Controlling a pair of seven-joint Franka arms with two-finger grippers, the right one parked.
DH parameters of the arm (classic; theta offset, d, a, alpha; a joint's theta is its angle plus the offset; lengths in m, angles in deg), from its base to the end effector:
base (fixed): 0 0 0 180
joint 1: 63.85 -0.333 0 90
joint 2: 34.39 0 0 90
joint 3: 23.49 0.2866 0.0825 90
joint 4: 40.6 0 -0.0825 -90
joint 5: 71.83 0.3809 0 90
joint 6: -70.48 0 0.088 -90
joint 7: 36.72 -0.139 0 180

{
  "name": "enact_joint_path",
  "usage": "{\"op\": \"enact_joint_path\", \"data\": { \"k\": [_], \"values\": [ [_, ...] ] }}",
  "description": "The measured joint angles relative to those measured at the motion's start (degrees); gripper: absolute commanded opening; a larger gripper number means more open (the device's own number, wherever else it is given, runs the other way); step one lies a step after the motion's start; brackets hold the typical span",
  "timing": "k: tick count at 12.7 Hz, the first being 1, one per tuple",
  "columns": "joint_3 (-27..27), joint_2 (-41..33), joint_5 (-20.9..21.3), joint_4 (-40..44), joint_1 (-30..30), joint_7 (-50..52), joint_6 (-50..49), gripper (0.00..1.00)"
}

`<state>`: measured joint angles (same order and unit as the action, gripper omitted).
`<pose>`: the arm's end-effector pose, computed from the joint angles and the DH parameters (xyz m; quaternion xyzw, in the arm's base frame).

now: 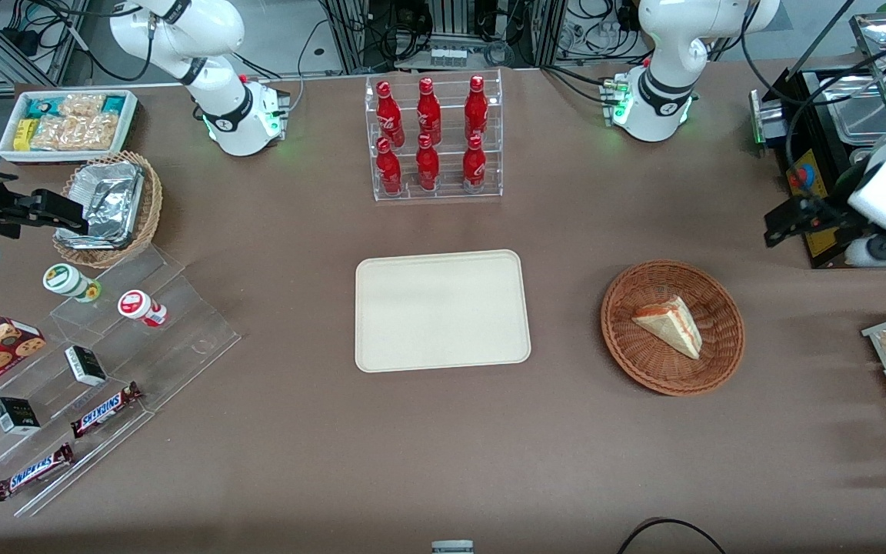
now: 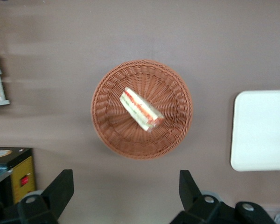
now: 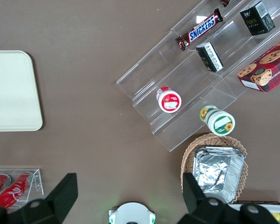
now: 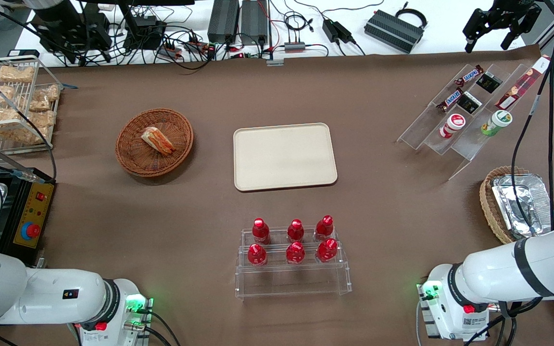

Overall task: Place sandwich from basket to tray
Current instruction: 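Move the left gripper over the wrapped sandwich in the wicker basket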

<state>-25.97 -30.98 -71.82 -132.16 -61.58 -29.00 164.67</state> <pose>0.5702 -0.0468 0.5232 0.9996 0.0259 -0.0069 0.0005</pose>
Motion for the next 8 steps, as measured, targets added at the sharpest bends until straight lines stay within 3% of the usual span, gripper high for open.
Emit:
{"op": "enact_joint_path", "data": {
  "k": [8],
  "values": [
    [-0.03,0.08,0.02,-19.62,1.64,17.26,22.94,1.0]
  ]
}}
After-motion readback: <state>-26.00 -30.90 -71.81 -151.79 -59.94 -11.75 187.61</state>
